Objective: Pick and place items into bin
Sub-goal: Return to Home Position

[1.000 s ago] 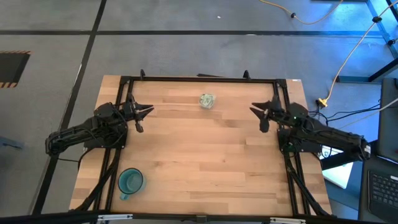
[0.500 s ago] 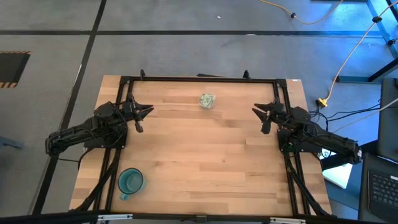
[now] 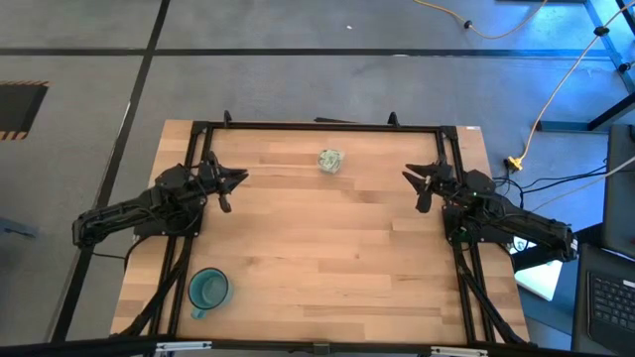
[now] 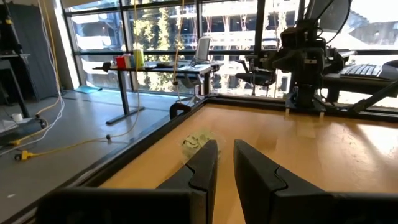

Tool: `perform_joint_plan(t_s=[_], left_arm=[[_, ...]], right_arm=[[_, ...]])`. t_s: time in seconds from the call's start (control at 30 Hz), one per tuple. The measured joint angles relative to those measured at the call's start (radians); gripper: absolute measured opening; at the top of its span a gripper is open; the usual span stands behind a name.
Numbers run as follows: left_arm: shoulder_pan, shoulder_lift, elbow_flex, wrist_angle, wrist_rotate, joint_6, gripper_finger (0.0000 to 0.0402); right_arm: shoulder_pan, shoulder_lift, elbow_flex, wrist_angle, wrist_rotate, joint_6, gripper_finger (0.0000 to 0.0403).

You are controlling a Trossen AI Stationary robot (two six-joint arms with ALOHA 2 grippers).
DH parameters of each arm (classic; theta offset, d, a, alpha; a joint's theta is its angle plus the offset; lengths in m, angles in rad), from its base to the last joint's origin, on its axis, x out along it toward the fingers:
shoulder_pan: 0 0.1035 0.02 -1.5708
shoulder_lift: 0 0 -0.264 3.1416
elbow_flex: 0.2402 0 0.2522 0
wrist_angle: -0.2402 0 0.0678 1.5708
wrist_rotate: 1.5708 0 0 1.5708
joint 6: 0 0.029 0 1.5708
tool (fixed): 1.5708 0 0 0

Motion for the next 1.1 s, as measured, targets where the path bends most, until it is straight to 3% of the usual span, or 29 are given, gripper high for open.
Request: perform_joint_plan(t_s=[0.27,1.1], left_arm=[[0.0,0.0,0.0,-0.043,-0.011,0.077,0.0047],[0.0,0.0,0.0,-0.046,-0.011,0.079,0.0047]], right_arm=[[0.0,0.0,0.0,0.0,0.0,-0.026,0.0132],[0.0,0.0,0.0,0.0,0.0,-0.025,0.0132]])
